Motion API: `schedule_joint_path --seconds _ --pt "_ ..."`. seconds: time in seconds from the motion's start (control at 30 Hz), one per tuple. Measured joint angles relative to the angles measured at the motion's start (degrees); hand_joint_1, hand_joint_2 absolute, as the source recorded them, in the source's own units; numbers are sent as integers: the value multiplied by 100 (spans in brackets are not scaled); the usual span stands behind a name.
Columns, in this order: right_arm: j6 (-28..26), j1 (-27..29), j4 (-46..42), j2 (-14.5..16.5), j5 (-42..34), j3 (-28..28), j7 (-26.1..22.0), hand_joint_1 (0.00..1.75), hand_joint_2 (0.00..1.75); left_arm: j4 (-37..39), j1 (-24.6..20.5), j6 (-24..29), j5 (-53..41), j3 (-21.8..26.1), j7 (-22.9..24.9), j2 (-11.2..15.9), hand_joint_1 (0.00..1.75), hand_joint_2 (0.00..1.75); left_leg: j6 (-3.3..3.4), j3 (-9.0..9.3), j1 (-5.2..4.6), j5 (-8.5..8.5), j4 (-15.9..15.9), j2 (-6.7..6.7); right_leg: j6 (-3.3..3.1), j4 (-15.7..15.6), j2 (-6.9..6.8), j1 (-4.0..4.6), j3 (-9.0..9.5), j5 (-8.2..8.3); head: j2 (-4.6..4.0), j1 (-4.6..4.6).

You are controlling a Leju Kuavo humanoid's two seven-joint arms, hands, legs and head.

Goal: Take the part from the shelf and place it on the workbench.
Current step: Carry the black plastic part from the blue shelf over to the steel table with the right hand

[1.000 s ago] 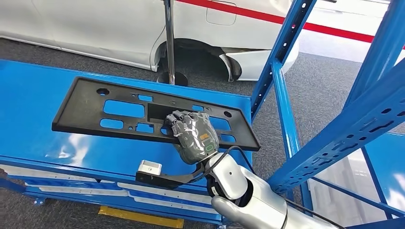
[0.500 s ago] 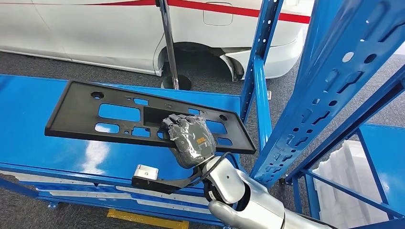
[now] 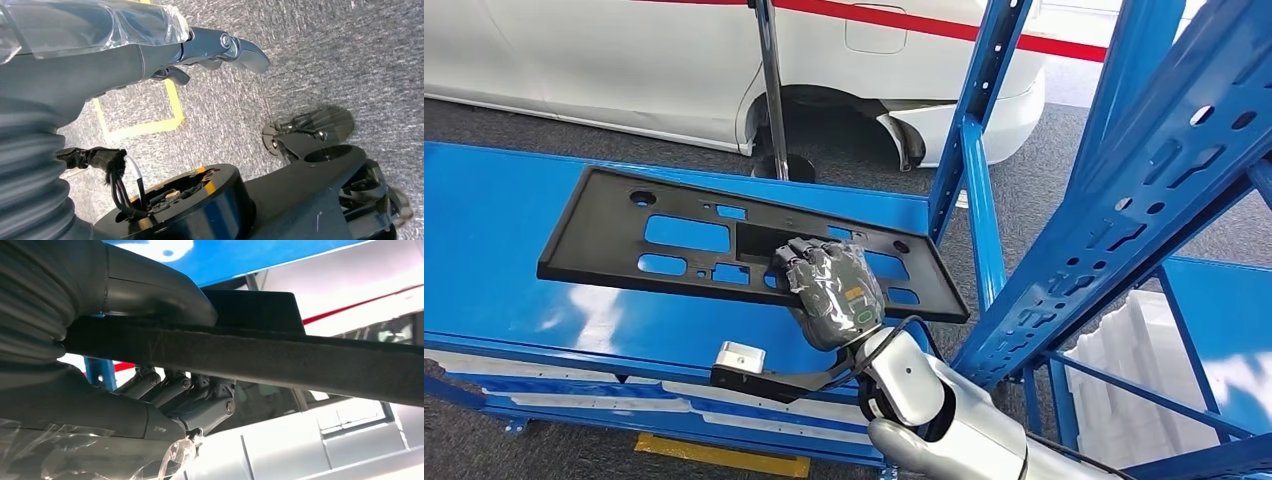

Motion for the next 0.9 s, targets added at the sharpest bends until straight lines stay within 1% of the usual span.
schedule_joint_path --seconds 0.03,0.07,0.1,0.13,0.17,0.2,0.23,0.27,0.3,0.33,0.37,0.4,0.43,0.47,0.5,0.53,0.57,0.6,0.63,0.67,0.7,0.73,0.77,0.8,0.83,0.87,0.9 --pt "-2 10 1 -1 -24 0 4 175 175 0 0 -2 -5 0 -5 10 0 175 -13 8 20 -8 -1 -3 23 -99 -9 -41 51 107 0 0" --pt "-11 16 1 0 -64 0 1 175 175 0 0 -8 -20 0 -9 17 0 175 -32 27 38 -20 -6 -8 31 -430 -12 -68 212 311 0 1" --pt "-23 19 2 4 -120 -1 -12 175 175 0 2 -18 -47 0 -10 24 0 175 -51 55 60 -31 -29 -12 31 -885 -10 -81 432 523 0 1" --pt "-39 24 6 19 -180 0 -33 175 175 0 2 -32 -78 -1 -4 31 0 175 -82 85 76 -28 -73 -15 26 -1287 -5 -80 642 669 0 -1" --pt "-60 30 11 46 -250 3 -58 175 175 0 2 -55 -112 -1 2 40 0 175 -125 111 92 -11 -135 -16 7 -1571 2 -65 787 755 0 2" --pt "-79 38 21 82 -319 7 -85 175 175 0 1 -77 -141 -2 9 52 0 175 -172 134 107 16 -207 -16 -13 -1701 12 -42 854 768 0 1" --pt "-99 46 35 130 -384 13 -114 175 175 0 -3 -96 -159 -2 14 65 0 175 -225 159 116 50 -284 -17 -40 -1730 20 -12 874 759 0 2" --pt "-126 49 49 182 -449 19 -144 175 175 0 -7 -110 -170 -2 15 74 0 175 -275 200 113 78 -370 -19 -90 -1807 25 18 911 777 0 5" --pt "-153 58 72 233 -506 22 -174 175 175 0 -7 -113 -177 -2 15 92 0 175 -294 230 114 75 -404 -17 -129 -1930 12 13 987 789 0 -3" --pt "-192 63 101 281 -552 26 -199 175 175 0 -4 -114 -179 -2 15 112 0 175 -289 214 95 20 -345 -16 -186 -2069 -5 7 1072 802 0 -13" --pt "-239 64 131 321 -589 29 -219 175 175 0 -3 -114 -179 -1 14 137 0 175 -269 116 65 -95 -140 -14 -237 -2196 -30 -4 1156 820 0 -33" --pt "-280 62 165 354 -615 31 -230 175 175 0 -5 -119 -179 2 14 166 0 175 -233 -68 35 -266 222 -10 -267 -2267 -58 -14 1202 829 0 -57" --pt "-315 55 199 375 -631 33 -237 175 175 -1 -19 -126 -180 5 13 189 0 175 -215 -295 -10 -447 650 -11 -299 -2283 -73 5 1211 832 0 -76" --pt "-335 50 235 395 -645 34 -241 175 175 -1 -39 -133 -180 9 12 212 0 175 -212 -497 -42 -577 1032 -10 -305 -2275 -88 22 1209 832 0 -90" --pt "-343 49 274 410 -656 34 -243 175 175 -1 -58 -141 -182 11 11 229 0 175 -222 -608 -61 -620 1252 -9 -308 -2262 -94 35 1200 829 0 -96" --pt "-349 47 315 420 -667 34 -243 175 175 -1 -66 -145 -187 13 11 250 0 175 -239 -604 -64 -561 1254 -7 -306 -2237 -92 40 1186 828 0 -96" --pt "-353 41 354 431 -680 33 -243 175 175 -1 -61 -146 -195 13 13 274 0 175 -267 -480 -48 -412 1025 -5 -289 -2186 -78 31 1157 823 0 -96" --pt "-358 22 389 438 -691 30 -242 175 175 0 -48 -151 -204 13 15 297 0 175 -315 -282 -11 -241 655 -7 -255 -2093 -54 25 1104 805 0 -98" --pt "-365 -8 422 443 -700 22 -240 175 175 0 -38 -162 -210 14 16 318 0 175 -342 -131 17 -129 333 -18 -204 -1956 -26 31 1016 770 0 -107" --pt "-370 -39 451 448 -704 9 -239 175 175 -1 -39 -179 -214 15 16 333 0 175 -334 -42 50 -62 118 -31 -153 -1788 0 45 916 723 0 -104" --pt "-376 -67 474 455 -707 -6 -237 175 175 -1 -47 -193 -220 16 19 340 0 175 -308 -26 73 -50 35 -42 -108 -1646 17 66 829 682 0 -98" --pt "-381 -84 496 463 -709 -20 -234 175 175 -2 -51 -206 -228 15 22 345 0 175 -254 -70 76 -62 64 -50 -77 -1545 26 84 774 656 0 -89" --pt "-385 -91 515 469 -712 -30 -233 175 175 -2 -44 -211 -247 13 25 350 0 175 -210 -94 88 -42 86 -46 -58 -1482 30 89 755 643 0 -73" --pt "-389 -95 533 475 -717 -33 -232 175 175 -2 -24 -211 -268 9 33 356 0 175 -180 -110 92 -20 89 -36 -34 -1424 28 91 741 622 0 -71" --pt "-392 -96 552 474 -729 -36 -231 175 175 -1 0 -213 -291 7 38 364 0 175 -150 -122 91 9 81 -27 -3 -1303 23 83 707 556 0 -65" --pt "-396 -98 572 472 -742 -43 -221 175 175 -1 19 -214 -314 4 44 373 0 175 -126 -129 95 39 64 -19 32 -1095 14 64 630 439 0 -58" --pt "-397 -101 593 471 -755 -51 -209 175 175 0 25 -215 -337 2 57 384 0 175 -110 -130 95 66 36 -14 67 -794 3 38 506 277 0 -50"
